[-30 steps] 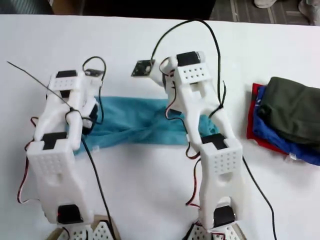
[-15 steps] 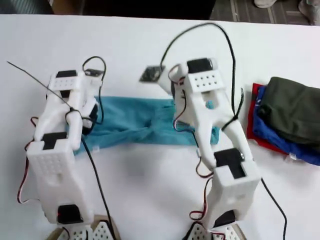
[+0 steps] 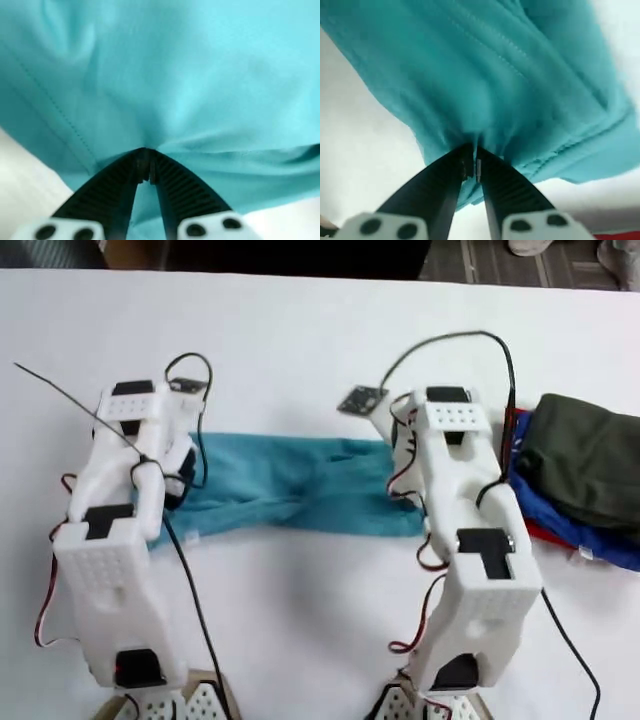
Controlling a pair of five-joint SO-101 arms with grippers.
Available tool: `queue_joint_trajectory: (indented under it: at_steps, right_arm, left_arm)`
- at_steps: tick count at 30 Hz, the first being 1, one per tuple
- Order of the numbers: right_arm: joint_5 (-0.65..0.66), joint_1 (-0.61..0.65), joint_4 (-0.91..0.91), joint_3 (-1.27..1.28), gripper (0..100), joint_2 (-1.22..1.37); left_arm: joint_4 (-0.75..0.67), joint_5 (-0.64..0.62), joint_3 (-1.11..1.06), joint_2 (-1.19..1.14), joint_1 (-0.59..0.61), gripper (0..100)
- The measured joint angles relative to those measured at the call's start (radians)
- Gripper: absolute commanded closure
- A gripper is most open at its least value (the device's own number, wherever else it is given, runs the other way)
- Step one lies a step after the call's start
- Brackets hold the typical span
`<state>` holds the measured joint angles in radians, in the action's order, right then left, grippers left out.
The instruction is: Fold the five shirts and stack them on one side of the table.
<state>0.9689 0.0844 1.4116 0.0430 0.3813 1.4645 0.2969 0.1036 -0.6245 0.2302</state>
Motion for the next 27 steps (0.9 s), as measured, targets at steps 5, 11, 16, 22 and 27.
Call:
queue_joint_trajectory:
  at_steps: [5, 11, 16, 22, 27]
  right_arm:
    - [0.000, -0.006, 0.000, 0.026, 97.8, -0.002]
    - [0.051, -0.009, 0.074, 0.095, 97.8, -0.117]
    - [0.040, -0.006, 0.054, 0.112, 97.8, -0.241]
    - [-0.089, 0.121, -0.015, 0.112, 97.8, -0.310]
    - [-0.170, 0.272, -0.130, 0.140, 97.8, -0.267]
  left_arm:
    - [0.000, 0.000, 0.000, 0.000, 0.000, 97]
    - [0.000, 0.000, 0.006, 0.000, 0.000, 97]
    - [0.000, 0.000, 0.009, -0.006, 0.000, 97]
    - [0.000, 0.000, 0.011, -0.006, 0.000, 97]
    - [0.000, 0.000, 0.011, -0.006, 0.000, 97]
